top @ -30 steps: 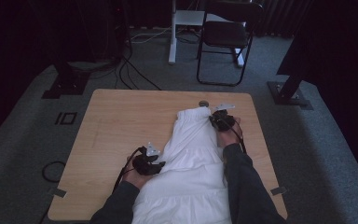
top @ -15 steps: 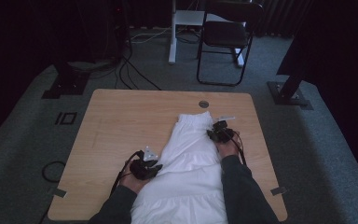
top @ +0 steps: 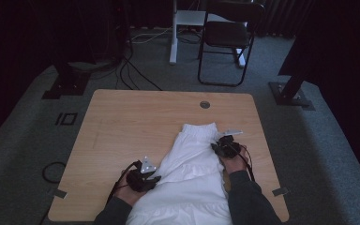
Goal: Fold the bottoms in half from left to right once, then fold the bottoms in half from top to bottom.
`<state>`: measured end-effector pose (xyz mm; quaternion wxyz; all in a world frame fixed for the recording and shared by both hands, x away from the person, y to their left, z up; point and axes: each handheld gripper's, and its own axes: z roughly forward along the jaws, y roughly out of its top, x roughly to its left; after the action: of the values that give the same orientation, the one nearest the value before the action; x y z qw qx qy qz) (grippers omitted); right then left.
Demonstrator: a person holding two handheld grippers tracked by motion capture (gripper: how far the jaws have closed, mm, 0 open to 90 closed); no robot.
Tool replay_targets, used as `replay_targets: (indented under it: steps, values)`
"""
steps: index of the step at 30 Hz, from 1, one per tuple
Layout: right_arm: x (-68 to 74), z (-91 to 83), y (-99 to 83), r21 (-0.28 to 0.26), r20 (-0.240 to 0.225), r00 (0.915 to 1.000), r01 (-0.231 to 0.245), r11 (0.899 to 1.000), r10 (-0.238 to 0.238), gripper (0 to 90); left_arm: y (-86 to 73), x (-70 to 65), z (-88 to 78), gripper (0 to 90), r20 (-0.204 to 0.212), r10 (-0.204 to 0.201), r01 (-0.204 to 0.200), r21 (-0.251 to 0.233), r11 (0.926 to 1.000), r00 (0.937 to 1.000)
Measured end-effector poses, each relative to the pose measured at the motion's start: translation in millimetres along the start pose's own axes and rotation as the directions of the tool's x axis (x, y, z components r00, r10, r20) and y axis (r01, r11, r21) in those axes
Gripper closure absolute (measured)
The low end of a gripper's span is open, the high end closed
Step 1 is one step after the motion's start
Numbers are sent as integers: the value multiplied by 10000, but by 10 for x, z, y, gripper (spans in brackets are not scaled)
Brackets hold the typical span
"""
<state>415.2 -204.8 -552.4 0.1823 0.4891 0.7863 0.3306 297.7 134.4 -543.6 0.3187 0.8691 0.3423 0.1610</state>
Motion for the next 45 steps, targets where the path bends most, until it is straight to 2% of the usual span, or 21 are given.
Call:
replay_targets:
  steps: [1, 2, 6, 9, 13, 14, 19, 22, 25, 28, 29, 30, 31, 34, 35, 37, 38, 42, 45]
  values:
    - [0, 0, 0, 0, 0, 10000, 0, 10000, 0, 715, 175, 94, -51, 613, -223, -213, 203, -429, 9989, 9995]
    - [-35, 55, 65, 16, 51, 10000, -77, 10000, 77, 716, 256, 128, -60, 557, -312, -245, 227, -576, 9981, 9992]
    - [-66, 117, 141, 49, 60, 9999, -151, 9999, 151, 716, 617, 303, 30, 483, -360, -617, 579, -979, 9935, 9974]
    - [-76, 150, 183, 88, 40, 9999, -154, 9998, 153, 716, 866, 439, 209, 438, -82, -1069, 1054, -1121, 9881, 9942]
    - [-94, 180, 217, 84, -17, 9999, -139, 9999, 140, 716, 1098, 529, 502, 398, 29, -1212, 1210, -890, 9887, 9926]
    - [-99, 185, 222, 66, -23, 9999, -138, 9999, 138, 716, 1163, 547, 632, 384, 5, -1243, 1240, -797, 9891, 9922]
    - [-111, 203, 244, 80, -73, 9998, -190, 9998, 191, 715, 1268, 598, 930, 349, 162, -1409, 1413, -234, 9897, 9899]
    - [-118, 209, 253, 98, -111, 9998, -176, 9998, 177, 713, 1274, 609, 1025, 342, 69, -1598, 1599, -201, 9869, 9871]
    - [-131, 221, 266, 90, -200, 9997, -143, 9999, 144, 707, 1238, 633, 1174, 332, -103, -1726, 1728, 256, 9846, 9849]
    - [-147, 223, 273, 110, -363, 9993, -71, 9999, 75, 702, 1239, 634, 1180, 357, -189, -1636, 1640, 206, 9862, 9863]
    - [-197, 213, 288, 87, -350, 9993, -115, 9999, 118, 677, 1247, 624, 1174, 393, -469, -1353, 1371, 368, 9899, 9897]
    - [-221, 204, 292, -5, -308, 9993, -199, 9998, 198, 647, 1247, 624, 1174, 393, -469, -1353, 1371, 368, 9899, 9897]
    - [-260, 195, 296, -167, -330, 9987, -399, 9991, 393, 576, 1240, 619, 1174, 394, -478, -1322, 1338, 324, 9905, 9901]
    - [-329, 180, 305, -402, -243, 9965, -809, 9959, 800, 450, 1238, 614, 1175, 393, -511, -1293, 1310, 315, 9909, 9903]
    - [-331, 192, 310, -402, -226, 9968, -771, 9962, 763, 384, 1239, 614, 1175, 393, -511, -1297, 1314, 316, 9908, 9902]
    - [-323, 208, 319, -329, -133, 9972, -738, 9967, 734, 348, 1239, 613, 1175, 394, -521, -1303, 1320, 313, 9907, 9901]
    - [-291, 249, 347, -201, -123, 9982, -585, 9981, 583, 281, 1242, 610, 1176, 393, -542, -1328, 1346, 323, 9904, 9897]
    - [-253, 361, 401, 207, 373, 9983, -463, 9987, 455, 265, 1248, 610, 1179, 393, -591, -1350, 1372, 357, 9899, 9891]
    - [-241, 401, 420, 188, 519, 9975, -496, 9986, 486, 286, 1263, 611, 1191, 394, -671, -1415, 1441, 363, 9889, 9877]
